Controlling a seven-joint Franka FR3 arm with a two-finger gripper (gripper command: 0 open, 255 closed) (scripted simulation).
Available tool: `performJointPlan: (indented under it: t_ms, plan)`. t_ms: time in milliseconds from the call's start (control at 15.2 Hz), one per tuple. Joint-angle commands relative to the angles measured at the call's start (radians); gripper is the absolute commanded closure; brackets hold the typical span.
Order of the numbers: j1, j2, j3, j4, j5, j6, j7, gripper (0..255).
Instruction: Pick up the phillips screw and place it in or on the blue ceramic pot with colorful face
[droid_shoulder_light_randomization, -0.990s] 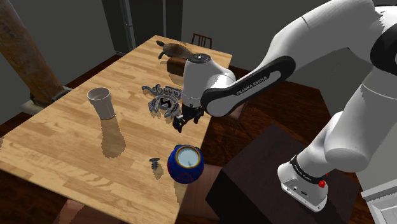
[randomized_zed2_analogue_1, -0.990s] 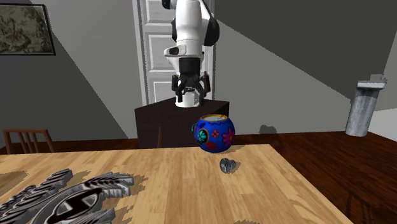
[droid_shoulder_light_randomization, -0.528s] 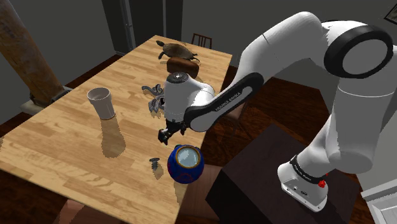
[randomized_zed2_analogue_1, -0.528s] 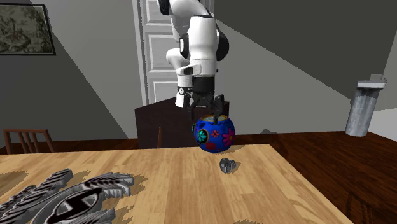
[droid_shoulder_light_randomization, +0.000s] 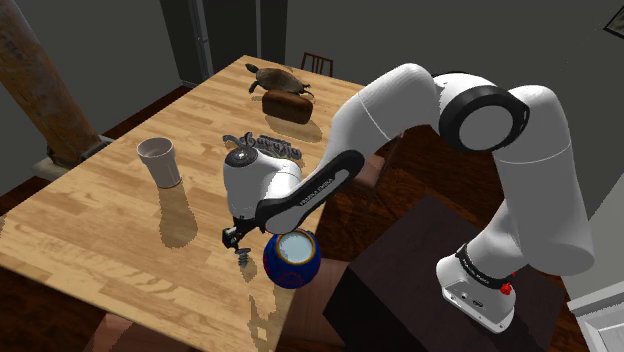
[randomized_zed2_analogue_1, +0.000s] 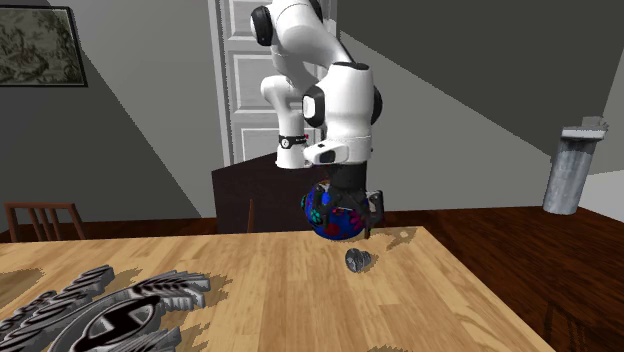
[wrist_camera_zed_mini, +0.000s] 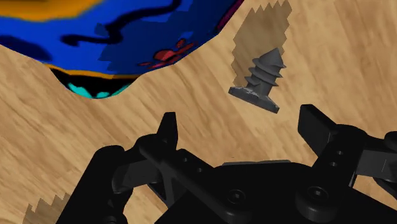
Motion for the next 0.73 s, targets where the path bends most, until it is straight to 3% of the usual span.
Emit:
performJointPlan:
  t_ms: [0, 660]
  plan:
    - [0.036, 0.079, -0.009, 0.091, -0.01, -0.016, 0.011, 0]
    - [0.056, 0.167, -0.032, 0.131, -0.028, 0.032, 0.021, 0]
